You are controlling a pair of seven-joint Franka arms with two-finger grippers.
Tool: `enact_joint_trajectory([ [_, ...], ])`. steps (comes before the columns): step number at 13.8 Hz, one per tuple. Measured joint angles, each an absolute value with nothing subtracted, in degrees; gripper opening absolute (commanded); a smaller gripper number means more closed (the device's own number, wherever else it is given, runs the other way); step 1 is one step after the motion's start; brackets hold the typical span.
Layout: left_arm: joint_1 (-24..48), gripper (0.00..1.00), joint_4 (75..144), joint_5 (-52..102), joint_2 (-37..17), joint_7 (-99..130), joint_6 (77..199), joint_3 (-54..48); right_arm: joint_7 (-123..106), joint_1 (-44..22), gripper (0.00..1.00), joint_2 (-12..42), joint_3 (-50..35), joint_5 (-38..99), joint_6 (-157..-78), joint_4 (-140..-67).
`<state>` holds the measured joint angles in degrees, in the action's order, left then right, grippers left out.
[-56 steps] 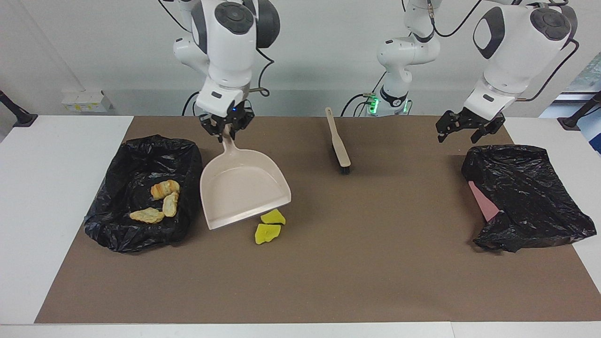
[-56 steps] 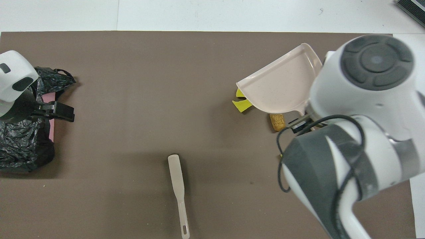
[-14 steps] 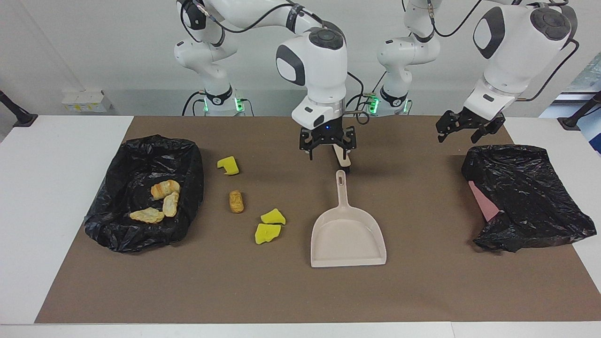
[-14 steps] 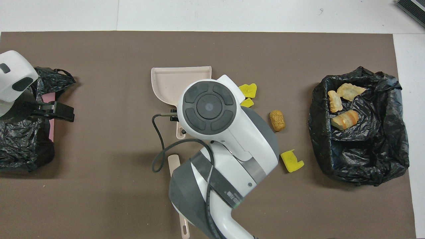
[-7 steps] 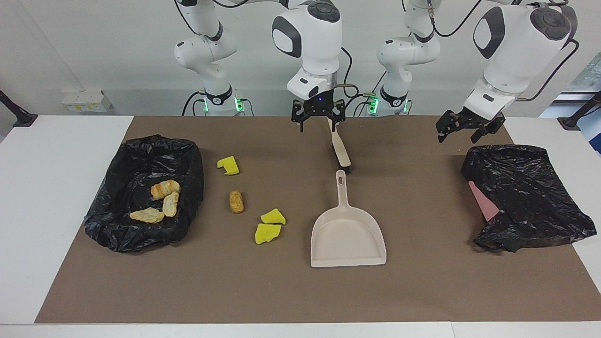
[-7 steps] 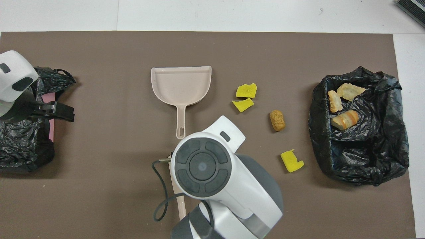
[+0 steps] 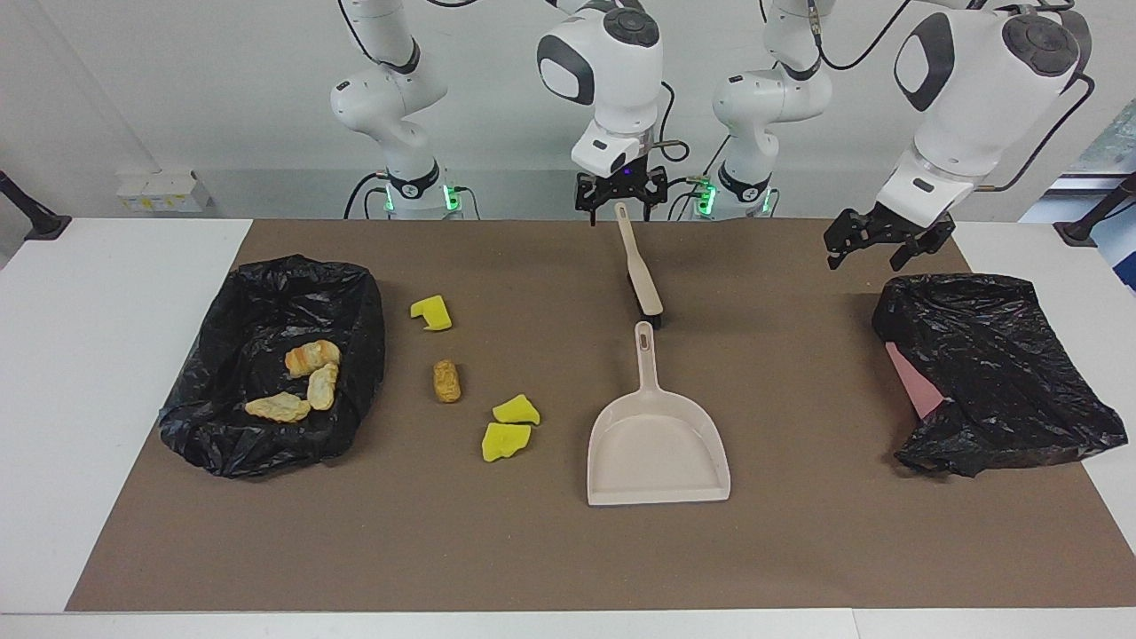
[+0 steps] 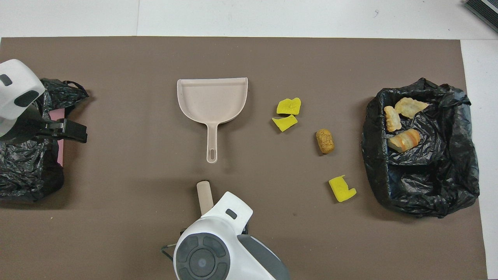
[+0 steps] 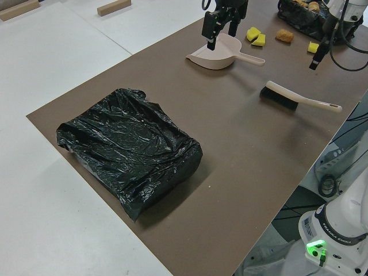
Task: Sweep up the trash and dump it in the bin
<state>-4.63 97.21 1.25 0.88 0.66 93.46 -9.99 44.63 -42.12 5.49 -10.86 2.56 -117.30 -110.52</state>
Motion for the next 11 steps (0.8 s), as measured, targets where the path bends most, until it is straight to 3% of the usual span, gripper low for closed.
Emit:
enact_joint_trajectory([
  [5,-4.6,1.0,97.2,1.3,0.9,0.7,93.5,-10.0,46.1,-48.4,1.0,6.1,-10.9,3.1,-127.3,-119.8],
  [10,-4.6,1.0,97.2,1.3,0.9,0.7,93.5,-10.0,46.1,-50.0,0.99,6.8,-10.9,3.1,-134.1,-124.9],
  [11,-4.6,1.0,97.2,1.3,0.9,0.7,93.5,-10.0,46.1,-50.2,0.9,7.1,-10.9,3.1,-134.2,-125.0],
])
